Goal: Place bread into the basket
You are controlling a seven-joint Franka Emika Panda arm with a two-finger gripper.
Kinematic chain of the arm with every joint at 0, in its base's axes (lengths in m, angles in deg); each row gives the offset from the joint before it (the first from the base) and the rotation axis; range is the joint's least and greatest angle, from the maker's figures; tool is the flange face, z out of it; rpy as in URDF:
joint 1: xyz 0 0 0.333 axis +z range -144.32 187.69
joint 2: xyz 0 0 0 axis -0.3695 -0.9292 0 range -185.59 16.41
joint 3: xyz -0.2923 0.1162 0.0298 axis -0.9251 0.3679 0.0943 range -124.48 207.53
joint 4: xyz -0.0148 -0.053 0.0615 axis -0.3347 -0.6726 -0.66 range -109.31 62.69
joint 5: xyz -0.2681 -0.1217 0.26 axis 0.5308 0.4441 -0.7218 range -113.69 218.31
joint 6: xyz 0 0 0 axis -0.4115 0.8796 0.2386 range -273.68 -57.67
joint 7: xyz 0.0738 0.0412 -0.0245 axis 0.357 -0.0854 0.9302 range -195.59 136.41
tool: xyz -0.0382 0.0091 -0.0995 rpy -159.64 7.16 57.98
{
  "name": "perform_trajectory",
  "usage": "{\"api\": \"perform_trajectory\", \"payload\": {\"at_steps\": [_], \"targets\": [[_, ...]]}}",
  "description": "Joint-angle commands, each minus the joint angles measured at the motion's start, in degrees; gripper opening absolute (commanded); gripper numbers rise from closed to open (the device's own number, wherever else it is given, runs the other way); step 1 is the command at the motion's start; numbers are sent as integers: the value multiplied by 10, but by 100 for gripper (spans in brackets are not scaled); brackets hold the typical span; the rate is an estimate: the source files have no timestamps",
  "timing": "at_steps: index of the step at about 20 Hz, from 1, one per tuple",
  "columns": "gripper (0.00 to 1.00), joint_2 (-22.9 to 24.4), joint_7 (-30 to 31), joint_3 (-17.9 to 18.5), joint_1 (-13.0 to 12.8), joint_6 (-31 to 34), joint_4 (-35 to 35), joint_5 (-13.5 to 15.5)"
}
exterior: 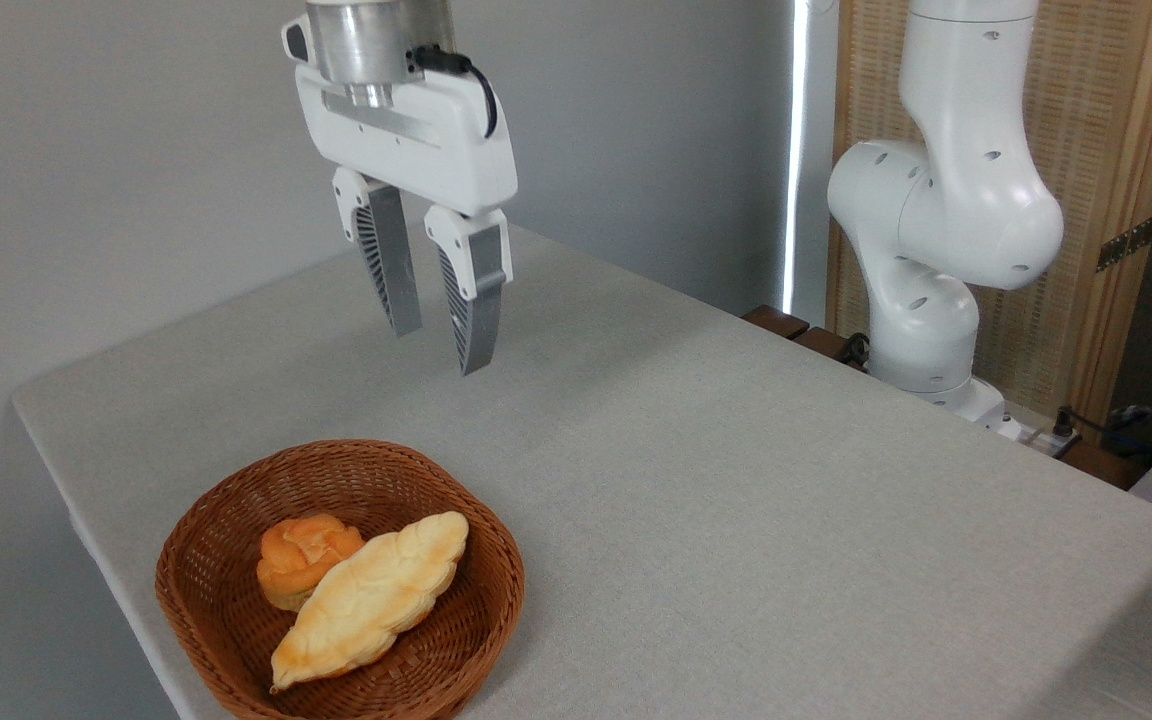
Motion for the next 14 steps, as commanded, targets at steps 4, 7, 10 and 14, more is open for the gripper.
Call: {"api": "perform_trajectory", "payload": {"at_steps": [4,7,10,14], "targets": [[100,-1,1,0,-3,12,33,7],[100,-2,23,-3,-3,20,33,21],[100,-4,23,-4,-3,20,34,21],[100,-11,23,-3,-2,25,50,21]]}}
